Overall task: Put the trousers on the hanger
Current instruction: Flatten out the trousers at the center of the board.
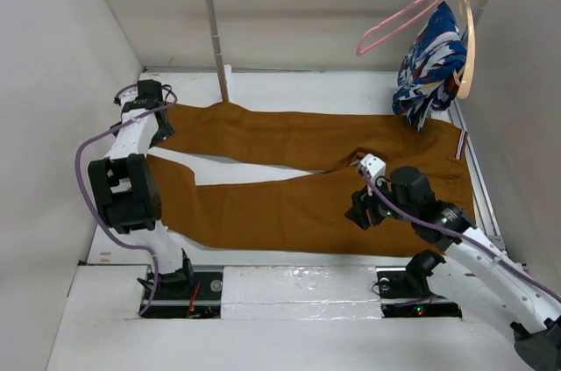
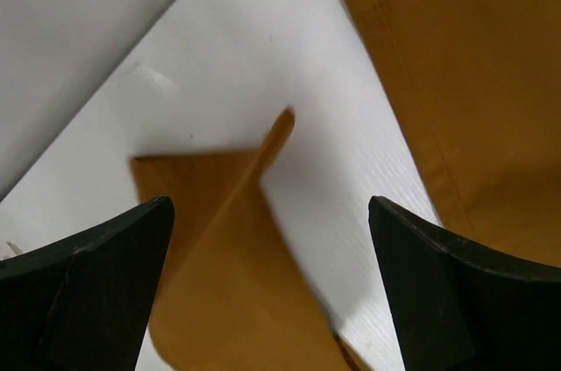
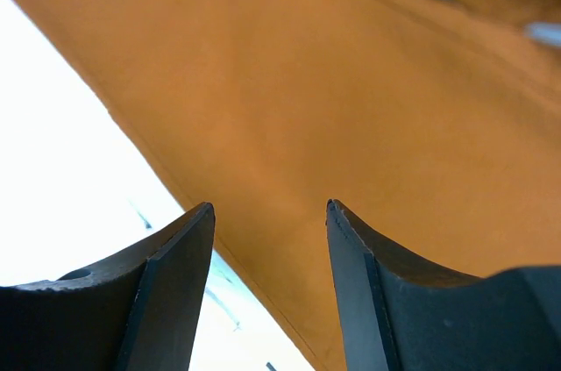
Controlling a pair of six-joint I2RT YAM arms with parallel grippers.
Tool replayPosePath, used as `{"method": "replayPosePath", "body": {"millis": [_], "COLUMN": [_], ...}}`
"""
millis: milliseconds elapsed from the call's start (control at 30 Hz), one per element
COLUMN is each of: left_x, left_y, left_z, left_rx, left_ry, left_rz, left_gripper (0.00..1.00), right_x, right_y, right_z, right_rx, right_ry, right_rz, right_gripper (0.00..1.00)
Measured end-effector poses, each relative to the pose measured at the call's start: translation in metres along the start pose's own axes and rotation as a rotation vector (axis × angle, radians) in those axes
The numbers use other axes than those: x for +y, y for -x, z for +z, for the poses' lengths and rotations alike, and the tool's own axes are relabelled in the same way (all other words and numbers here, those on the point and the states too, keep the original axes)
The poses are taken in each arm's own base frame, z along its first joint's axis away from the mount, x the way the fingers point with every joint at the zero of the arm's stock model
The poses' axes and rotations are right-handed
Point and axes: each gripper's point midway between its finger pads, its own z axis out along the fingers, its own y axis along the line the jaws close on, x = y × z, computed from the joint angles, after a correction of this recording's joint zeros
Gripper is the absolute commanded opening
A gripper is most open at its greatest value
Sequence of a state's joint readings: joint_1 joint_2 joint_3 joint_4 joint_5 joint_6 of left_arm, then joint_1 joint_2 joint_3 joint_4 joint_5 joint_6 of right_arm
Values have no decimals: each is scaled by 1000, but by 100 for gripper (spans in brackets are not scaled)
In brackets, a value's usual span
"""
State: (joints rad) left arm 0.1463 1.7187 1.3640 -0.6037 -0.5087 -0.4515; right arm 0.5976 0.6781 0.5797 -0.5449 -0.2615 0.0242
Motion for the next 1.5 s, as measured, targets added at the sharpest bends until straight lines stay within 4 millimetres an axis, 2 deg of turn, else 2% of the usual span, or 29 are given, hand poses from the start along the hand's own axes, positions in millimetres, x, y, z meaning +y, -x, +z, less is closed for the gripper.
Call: {"method": "replayPosePath", "body": {"millis": [33, 133, 167, 200, 267, 333, 400, 433, 467, 600, 667, 767, 933, 967, 1033, 1167, 1233, 1267, 1333, 1500], "left_x": [0, 3, 6, 11, 23, 39, 62, 75, 88, 137, 148, 145, 134, 132, 128, 128, 126, 126, 125, 122], "left_y": [-6, -9, -10, -11, -19, -31, -49, -59, -69, -110, -123, -127, -126, -127, -139, -154, -151, -150, -150, -149], "left_z": [2, -7, -13, -19, -32, -38, -34, -29, -23, 2, 7, 9, 22, 25, 35, 39, 41, 42, 44, 41], "left_rx": [22, 27, 18, 5, -11, -16, 9, 27, 51, 175, 213, 229, 239, 246, 283, 303, 291, 286, 277, 242], "left_ry": [4, -13, -24, -32, -41, -39, -19, -8, 10, 94, 120, 99, 73, 73, 84, 97, 89, 89, 87, 58], "left_rz": [7, -24, -46, -72, -132, -196, -268, -314, -355, -528, -563, -572, -586, -587, -593, -606, -621, -626, -633, -639], "left_gripper": [89, 85, 83, 78, 73, 64, 56, 55, 55, 58, 60, 62, 57, 51, 45, 37, 25, 13, 0, 0], "right_x": [4, 15, 17, 19, 21, 22, 23, 22, 22, 24, 26, 29, 31, 31, 30, 30, 29, 29, 27, 20], "right_y": [5, 18, 20, 20, 19, 18, 17, 16, 15, 13, 13, 9, 5, 4, 3, 1, 0, 1, 0, 1], "right_z": [-2, -10, -12, -14, -18, -21, -25, -26, -27, -31, -31, -29, -26, -26, -26, -27, -27, -27, -28, -31], "right_rx": [-5, -36, -45, -52, -53, -60, -62, -62, -63, -67, -66, -55, -34, -32, -27, -17, -15, -17, -19, -26], "right_ry": [9, 30, 34, 36, 42, 45, 49, 49, 49, 59, 70, 93, 109, 110, 109, 108, 102, 96, 81, 39], "right_rz": [-23, -88, -105, -123, -134, -150, -168, -176, -183, -207, -217, -225, -231, -234, -235, -230, -222, -217, -205, -186], "right_gripper": [59, 48, 21, 9, 0, 0, 0, 4, 13, 29, 34, 35, 36, 36, 35, 35, 36, 36, 35, 36]}}
